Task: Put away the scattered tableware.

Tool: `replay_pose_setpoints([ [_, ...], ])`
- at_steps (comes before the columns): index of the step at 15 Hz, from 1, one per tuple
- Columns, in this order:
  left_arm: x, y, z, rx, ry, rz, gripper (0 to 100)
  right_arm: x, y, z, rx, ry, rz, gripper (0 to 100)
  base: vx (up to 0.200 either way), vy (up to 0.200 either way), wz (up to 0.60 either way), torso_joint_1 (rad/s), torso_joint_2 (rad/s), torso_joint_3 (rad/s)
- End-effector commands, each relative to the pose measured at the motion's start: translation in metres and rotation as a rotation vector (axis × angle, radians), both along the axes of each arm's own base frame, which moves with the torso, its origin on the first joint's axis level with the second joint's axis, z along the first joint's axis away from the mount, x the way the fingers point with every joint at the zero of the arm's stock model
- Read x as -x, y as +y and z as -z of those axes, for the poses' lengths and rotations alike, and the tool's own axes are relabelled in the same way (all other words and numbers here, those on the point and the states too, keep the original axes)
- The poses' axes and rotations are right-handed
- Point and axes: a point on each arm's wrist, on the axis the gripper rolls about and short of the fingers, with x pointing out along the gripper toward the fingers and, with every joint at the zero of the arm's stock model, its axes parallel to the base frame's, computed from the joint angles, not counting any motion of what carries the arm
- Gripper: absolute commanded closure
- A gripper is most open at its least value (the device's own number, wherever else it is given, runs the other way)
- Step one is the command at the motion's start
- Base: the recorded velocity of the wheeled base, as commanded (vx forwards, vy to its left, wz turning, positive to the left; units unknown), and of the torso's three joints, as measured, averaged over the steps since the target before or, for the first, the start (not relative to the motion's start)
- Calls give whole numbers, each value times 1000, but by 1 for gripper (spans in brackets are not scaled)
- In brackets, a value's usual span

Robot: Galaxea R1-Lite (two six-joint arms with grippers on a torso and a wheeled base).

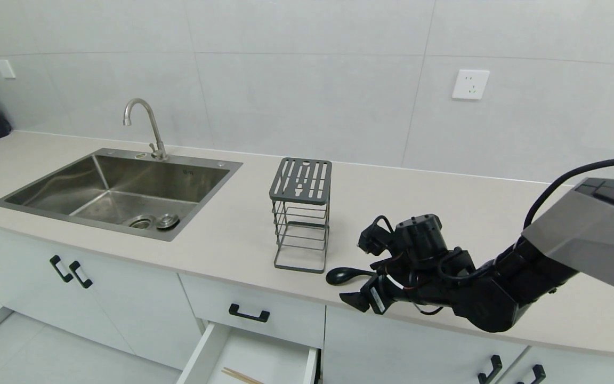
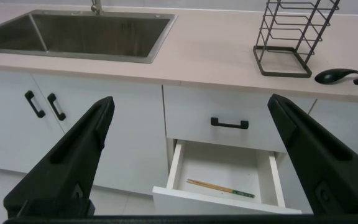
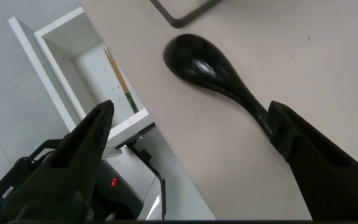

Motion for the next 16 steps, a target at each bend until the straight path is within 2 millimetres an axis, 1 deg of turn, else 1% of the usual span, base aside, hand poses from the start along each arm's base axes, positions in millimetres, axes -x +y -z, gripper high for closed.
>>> replay_pose_setpoints([
  [1,0,0,0,0,1,0,0,-3,-3,10,30,13,37,0,0,0,0,0,0,0],
  [2,0,0,0,0,1,0,0,-4,-3,10,31,10,43,0,0,0,0,0,0,0],
  [3,0,0,0,0,1,0,0,-5,-3,16,42,20,49,0,0,0,0,0,0,0],
  [4,0,0,0,0,1,0,0,-5,-3,16,42,20,49,0,0,0,0,0,0,0],
  [5,0,0,0,0,1,0,0,-9,0,23,49,28,50,0,0,0,0,0,0,0],
  [7,0,0,0,0,1,0,0,-17,6,22,35,8,52,0,0,0,0,0,0,0],
  [9,0,0,0,0,1,0,0,-18,7,27,39,24,101,0,0,0,0,0,0,0],
  [14,0,0,0,0,1,0,0,-21,8,35,36,41,127,0,0,0,0,0,0,0],
  [15,0,0,0,0,1,0,0,-21,9,38,41,45,124,100,0,0,0,0,0,0],
  [16,0,0,0,0,1,0,0,-21,9,38,41,47,124,100,0,0,0,0,0,0],
])
